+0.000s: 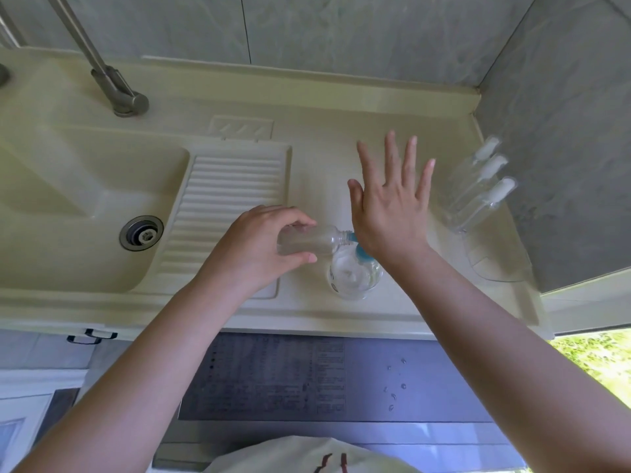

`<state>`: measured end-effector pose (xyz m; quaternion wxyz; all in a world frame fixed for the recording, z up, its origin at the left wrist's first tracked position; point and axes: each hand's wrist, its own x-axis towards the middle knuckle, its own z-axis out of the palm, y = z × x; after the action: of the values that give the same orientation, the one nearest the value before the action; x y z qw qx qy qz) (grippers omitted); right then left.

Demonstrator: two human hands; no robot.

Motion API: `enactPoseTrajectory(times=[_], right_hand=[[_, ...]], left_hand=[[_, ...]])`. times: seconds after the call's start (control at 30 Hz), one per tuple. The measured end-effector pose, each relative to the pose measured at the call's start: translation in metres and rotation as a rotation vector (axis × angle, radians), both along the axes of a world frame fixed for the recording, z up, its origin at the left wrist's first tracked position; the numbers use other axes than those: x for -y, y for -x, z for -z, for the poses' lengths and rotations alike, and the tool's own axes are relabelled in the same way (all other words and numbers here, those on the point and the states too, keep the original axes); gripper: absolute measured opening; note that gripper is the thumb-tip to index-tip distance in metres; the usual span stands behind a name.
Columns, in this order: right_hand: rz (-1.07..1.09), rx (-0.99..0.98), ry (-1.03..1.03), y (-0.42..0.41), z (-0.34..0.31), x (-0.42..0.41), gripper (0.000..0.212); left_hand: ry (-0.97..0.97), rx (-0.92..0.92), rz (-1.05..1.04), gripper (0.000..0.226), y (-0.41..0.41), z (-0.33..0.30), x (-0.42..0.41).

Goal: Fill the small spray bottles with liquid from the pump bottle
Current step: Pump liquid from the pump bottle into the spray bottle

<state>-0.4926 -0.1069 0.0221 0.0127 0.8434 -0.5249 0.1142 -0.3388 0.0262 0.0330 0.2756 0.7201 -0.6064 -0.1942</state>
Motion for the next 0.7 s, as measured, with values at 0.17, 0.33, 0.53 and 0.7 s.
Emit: enactPoseTrajectory(times=[0.17,0.33,0.53,0.7], right_hand=[[0.013,0.018,0.006,0.000,-0.004,0.003,0.059],[0.029,0.019,-0.095,0.002,0.003,0.001,0.059],[0.024,0.046,-0.050,0.002,-0.005,0.006,0.060],[0.042,0.050,-0.182,-0.001,0.007,0.001,0.059]], left_hand=[[0.001,0.019,0.007,0.043,0.001,-0.001,0.001],[0.008,0.016,0.005,0.044,0.001,-0.001,0.001],[0.008,0.011,-0.003,0.044,0.000,-0.001,0.001],[-0.001,0.001,0.005,0.045,0.001,0.000,0.003]])
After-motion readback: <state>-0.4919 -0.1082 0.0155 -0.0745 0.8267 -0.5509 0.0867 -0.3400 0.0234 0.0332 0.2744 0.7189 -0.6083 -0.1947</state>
